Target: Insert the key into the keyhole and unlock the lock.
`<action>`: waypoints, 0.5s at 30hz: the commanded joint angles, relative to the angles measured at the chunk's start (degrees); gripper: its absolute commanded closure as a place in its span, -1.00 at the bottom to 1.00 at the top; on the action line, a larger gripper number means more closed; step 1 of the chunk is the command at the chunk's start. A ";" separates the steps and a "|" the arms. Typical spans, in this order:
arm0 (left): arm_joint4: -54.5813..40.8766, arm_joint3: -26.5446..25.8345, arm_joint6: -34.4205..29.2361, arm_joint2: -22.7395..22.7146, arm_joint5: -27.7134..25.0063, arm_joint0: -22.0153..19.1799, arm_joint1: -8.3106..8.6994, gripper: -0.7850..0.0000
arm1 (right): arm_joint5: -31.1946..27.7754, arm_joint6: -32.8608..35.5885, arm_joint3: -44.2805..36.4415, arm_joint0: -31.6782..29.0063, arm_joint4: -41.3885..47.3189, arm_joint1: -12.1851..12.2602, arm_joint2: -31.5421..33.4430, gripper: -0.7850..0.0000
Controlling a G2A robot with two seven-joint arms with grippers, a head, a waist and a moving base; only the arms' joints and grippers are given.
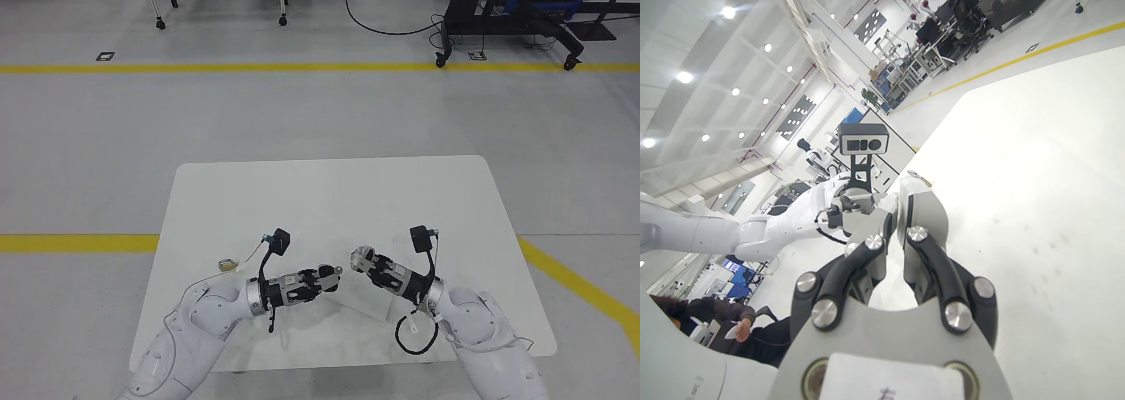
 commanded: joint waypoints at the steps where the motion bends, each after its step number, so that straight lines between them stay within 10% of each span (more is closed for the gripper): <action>1: -1.37 -0.13 -3.78 0.49 0.68 -0.22 0.28 1.00 | -0.27 0.79 -0.60 -0.40 -0.84 0.28 0.64 0.35; 15: -9.07 3.88 -12.33 4.66 4.75 -4.07 0.03 1.00 | -3.67 8.33 -2.91 -1.33 -0.10 1.63 -0.16 0.62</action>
